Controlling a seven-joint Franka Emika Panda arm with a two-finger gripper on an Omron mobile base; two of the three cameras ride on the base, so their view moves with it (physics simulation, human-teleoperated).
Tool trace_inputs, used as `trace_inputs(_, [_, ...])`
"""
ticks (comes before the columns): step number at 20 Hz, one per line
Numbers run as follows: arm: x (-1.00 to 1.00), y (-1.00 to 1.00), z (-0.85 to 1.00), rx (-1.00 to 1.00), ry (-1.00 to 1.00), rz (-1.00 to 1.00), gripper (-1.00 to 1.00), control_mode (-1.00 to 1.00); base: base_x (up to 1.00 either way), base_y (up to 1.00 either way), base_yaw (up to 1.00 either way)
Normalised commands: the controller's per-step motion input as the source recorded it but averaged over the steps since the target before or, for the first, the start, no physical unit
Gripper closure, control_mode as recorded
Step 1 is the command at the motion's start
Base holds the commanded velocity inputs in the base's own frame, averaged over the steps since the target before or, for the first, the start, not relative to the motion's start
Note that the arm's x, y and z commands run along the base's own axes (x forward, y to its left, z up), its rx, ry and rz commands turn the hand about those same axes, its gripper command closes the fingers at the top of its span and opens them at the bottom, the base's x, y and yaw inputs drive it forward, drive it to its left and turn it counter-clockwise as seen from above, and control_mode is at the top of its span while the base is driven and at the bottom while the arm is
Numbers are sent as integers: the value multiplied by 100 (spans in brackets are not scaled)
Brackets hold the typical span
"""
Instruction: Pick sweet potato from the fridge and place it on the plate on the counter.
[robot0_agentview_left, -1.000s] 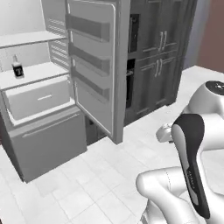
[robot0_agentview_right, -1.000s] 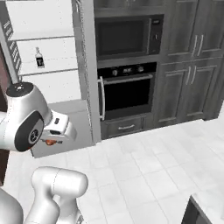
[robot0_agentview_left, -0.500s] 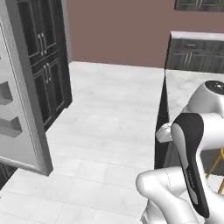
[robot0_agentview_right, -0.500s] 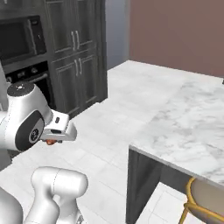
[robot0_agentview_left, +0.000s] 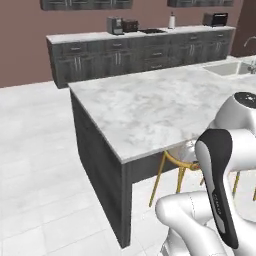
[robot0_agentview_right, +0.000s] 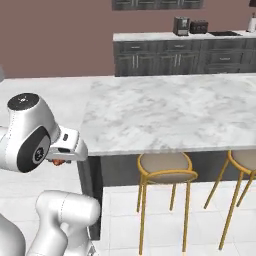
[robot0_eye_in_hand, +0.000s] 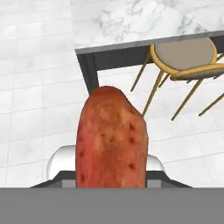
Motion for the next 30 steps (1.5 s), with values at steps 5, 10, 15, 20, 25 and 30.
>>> trace_inputs(5, [0,0,0,0,0,0,100,100,-22,5,-91])
trace_inputs(10, [0,0,0,0,0,0,100,100,-21,-1,-68])
trace_inputs(15, [0,0,0,0,0,0,100,100,-8,-1,-56])
trace_inputs(20, [0,0,0,0,0,0,100,100,-1,0,-52])
trace_inputs(25, [0,0,0,0,0,0,100,100,0,0,-49])
trace_inputs(30, [0,0,0,0,0,0,100,100,0,39,-9])
